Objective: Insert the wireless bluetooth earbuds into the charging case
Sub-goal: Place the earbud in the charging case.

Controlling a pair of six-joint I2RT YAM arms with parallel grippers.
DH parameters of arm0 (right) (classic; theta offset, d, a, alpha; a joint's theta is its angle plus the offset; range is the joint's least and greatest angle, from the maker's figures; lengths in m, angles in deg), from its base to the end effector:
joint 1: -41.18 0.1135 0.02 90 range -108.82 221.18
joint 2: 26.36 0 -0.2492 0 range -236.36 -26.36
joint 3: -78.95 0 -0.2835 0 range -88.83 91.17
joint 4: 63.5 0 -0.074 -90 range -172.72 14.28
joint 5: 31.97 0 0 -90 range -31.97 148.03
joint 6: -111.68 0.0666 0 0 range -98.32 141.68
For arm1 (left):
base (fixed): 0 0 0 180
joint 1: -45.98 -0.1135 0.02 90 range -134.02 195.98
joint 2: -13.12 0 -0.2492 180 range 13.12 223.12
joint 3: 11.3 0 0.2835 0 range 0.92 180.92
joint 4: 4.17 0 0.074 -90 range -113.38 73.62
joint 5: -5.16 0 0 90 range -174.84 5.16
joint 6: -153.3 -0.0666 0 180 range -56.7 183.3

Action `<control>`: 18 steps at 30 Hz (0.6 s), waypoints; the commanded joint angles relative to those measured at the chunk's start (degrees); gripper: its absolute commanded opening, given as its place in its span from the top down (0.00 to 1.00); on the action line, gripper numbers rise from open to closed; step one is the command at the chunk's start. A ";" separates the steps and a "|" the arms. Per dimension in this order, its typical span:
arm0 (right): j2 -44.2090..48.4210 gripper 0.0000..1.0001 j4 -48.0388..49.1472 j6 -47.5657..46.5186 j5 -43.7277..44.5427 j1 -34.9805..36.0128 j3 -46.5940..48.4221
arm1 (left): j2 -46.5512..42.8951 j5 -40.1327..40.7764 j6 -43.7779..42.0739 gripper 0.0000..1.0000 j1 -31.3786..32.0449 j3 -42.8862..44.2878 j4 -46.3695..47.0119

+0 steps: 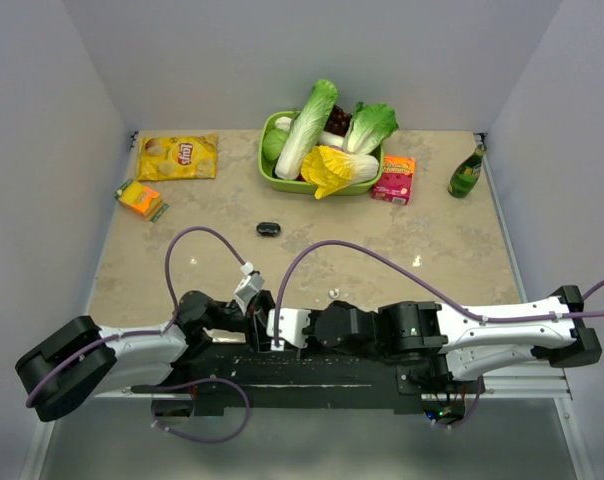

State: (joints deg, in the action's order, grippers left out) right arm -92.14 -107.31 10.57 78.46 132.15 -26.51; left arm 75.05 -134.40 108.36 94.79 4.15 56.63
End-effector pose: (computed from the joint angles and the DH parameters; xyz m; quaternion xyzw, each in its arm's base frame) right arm 0.0180 0.3100 0.3056 -0.6275 0.6126 0.1708 0.4492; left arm 0.1012 -0.1926 0.1568 0.3490 0.5458 -0.6994 0.3017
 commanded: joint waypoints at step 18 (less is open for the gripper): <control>-0.93 1.00 5.84 -0.22 0.58 1.92 -0.98 | -1.46 -0.80 0.73 1.00 0.31 1.70 15.67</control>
State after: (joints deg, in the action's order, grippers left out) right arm -93.74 -104.08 10.44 79.55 133.44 -26.95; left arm 74.57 -135.10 108.75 94.86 4.15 56.58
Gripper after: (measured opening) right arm 0.007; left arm 0.348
